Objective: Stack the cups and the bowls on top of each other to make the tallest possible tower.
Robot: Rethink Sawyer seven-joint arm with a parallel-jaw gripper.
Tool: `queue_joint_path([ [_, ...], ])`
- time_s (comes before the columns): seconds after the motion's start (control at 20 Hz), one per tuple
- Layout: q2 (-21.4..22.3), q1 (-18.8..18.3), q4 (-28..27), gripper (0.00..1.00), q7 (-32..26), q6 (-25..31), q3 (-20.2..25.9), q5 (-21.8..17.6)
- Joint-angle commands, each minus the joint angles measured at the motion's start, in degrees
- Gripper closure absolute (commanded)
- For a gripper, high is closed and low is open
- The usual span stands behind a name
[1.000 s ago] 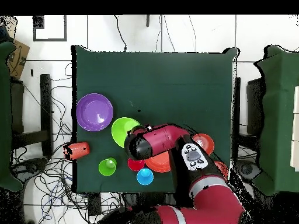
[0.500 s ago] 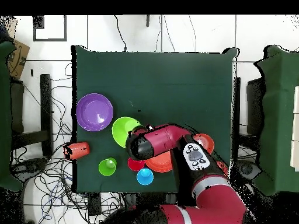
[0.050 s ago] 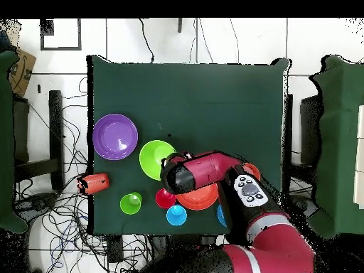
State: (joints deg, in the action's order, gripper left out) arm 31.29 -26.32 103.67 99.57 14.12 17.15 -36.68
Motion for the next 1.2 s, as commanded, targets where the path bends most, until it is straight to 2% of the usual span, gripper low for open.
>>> queue_joint_path([
  [0.05, -3.05, -2.14, -3.48, 1.00, -11.26, 7.41, 5.15, -6.11],
  [0.3, -4.24, -2.26, -5.14, 1.00, -11.08, 7.43, 5.53, -7.18],
  [0.7, -3.85, -2.64, -5.92, 1.00, -11.17, 8.98, 6.18, -8.50],
  [1.2, -4.97, -4.37, -7.66, 1.00, -12.82, 9.93, 8.20, -10.24],
])
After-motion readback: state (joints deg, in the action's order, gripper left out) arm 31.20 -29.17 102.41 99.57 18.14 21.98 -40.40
